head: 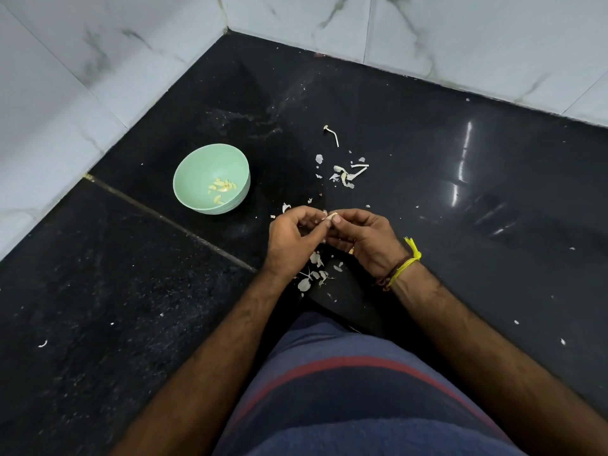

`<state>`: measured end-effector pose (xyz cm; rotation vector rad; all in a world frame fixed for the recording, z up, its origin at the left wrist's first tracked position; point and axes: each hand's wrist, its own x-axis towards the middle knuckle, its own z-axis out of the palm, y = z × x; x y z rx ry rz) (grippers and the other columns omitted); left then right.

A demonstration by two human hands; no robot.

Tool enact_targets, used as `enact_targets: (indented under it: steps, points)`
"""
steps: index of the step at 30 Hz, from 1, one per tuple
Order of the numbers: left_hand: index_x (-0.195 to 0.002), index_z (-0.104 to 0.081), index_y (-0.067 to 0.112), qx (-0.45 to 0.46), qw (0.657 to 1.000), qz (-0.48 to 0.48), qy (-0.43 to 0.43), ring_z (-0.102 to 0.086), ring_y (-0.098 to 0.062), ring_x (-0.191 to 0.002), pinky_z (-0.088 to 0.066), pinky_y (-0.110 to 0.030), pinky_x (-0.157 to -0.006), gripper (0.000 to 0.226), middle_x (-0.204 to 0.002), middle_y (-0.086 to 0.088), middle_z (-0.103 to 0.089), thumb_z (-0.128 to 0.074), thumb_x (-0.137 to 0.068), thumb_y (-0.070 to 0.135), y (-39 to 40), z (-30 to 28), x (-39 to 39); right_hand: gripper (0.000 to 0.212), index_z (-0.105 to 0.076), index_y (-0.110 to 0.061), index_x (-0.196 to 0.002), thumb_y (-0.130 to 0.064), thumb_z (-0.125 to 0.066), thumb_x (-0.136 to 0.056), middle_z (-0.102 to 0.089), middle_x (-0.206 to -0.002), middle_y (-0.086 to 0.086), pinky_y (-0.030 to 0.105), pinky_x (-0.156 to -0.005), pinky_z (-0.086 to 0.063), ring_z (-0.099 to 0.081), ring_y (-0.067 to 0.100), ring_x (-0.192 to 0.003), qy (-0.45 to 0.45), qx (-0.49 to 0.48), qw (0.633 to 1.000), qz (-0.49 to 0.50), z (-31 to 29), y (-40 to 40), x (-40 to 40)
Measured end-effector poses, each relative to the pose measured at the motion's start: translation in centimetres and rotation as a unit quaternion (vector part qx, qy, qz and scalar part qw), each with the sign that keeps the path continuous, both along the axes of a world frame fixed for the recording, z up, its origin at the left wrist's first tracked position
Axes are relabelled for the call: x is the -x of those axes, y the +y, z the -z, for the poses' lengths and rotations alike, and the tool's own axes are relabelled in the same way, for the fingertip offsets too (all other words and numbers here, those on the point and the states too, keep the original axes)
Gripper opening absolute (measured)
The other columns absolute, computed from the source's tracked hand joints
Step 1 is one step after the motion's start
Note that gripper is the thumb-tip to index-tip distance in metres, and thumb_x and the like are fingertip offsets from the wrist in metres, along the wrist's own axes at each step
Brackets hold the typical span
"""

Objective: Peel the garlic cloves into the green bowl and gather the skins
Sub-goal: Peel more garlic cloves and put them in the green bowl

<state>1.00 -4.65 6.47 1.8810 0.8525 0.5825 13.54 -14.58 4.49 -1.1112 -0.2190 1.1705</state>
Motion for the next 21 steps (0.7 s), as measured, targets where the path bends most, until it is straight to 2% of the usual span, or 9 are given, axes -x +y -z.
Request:
enact_targets:
  steps: [3,6,11,14,17,21]
  points:
    - [-0.095,-0.075,0.007,0.093,0.995,-0.012,-0.031,-0.068,-0.008,-0.075,-0.056,-0.022,-0.072,0.015,-0.082,-0.001,-0.075,-0.081,-0.086,0.017,0.1,0.3,0.2,0.017,-0.074,-0.006,-0.093,-0.013,-0.074,-0.077,-0.073,-0.089,0.010,0.036,-0.083,-0.058,-0.069,0.020,-0.083,0.023,-0.006,1.000,-0.008,0.0,0.0,0.1]
    - [-0.095,-0.074,0.003,0.130,0.991,-0.015,-0.040,-0.067,-0.004,-0.073,-0.055,-0.020,-0.072,0.014,-0.079,0.002,-0.074,-0.079,-0.087,0.013,0.1,0.1,0.2,0.016,-0.073,-0.005,-0.091,-0.012,-0.074,-0.077,-0.072,-0.089,0.012,0.035,-0.082,-0.059,-0.068,0.021,-0.082,0.031,-0.010,0.999,-0.008,-0.2,0.1,0.0]
    - [-0.092,-0.077,0.008,0.068,0.998,-0.005,-0.016,-0.070,-0.009,-0.071,-0.057,-0.024,-0.069,0.008,-0.078,-0.001,-0.076,-0.076,-0.090,0.015,0.2,-0.1,-0.2,0.020,-0.070,-0.003,-0.089,-0.013,-0.078,-0.074,-0.071,-0.087,0.015,0.036,-0.077,-0.059,-0.068,0.022,-0.076,-0.026,-0.016,0.999,0.019,-0.2,0.5,-0.1]
    - [-0.090,-0.077,0.008,0.039,0.999,-0.007,-0.002,-0.066,-0.004,-0.065,-0.055,-0.021,-0.064,0.007,-0.073,0.001,-0.074,-0.075,-0.090,0.015,0.1,-0.5,-0.4,0.020,-0.073,-0.006,-0.093,-0.010,-0.079,-0.075,-0.072,-0.090,0.017,0.037,-0.074,-0.058,-0.069,0.026,-0.079,-0.069,-0.041,0.996,0.032,0.0,0.5,0.1]
    - [-0.087,-0.076,0.010,0.014,0.999,-0.010,0.027,-0.060,0.000,-0.061,-0.053,-0.019,-0.060,0.006,-0.070,0.004,-0.071,-0.075,-0.089,0.016,0.0,-1.0,-0.4,0.016,-0.073,-0.002,-0.098,-0.005,-0.076,-0.082,-0.073,-0.092,0.020,0.041,-0.076,-0.058,-0.070,0.029,-0.080,-0.149,-0.048,0.987,0.041,0.0,0.3,0.3]
    - [-0.084,-0.074,0.013,-0.005,0.999,-0.017,0.052,-0.059,-0.004,-0.059,-0.054,-0.025,-0.060,0.007,-0.067,0.002,-0.070,-0.075,-0.086,0.019,0.0,-1.4,-0.6,0.017,-0.073,-0.002,-0.102,-0.005,-0.074,-0.086,-0.075,-0.091,0.013,0.033,-0.077,-0.059,-0.072,0.024,-0.085,-0.243,-0.036,0.968,0.047,-0.4,0.2,0.4]
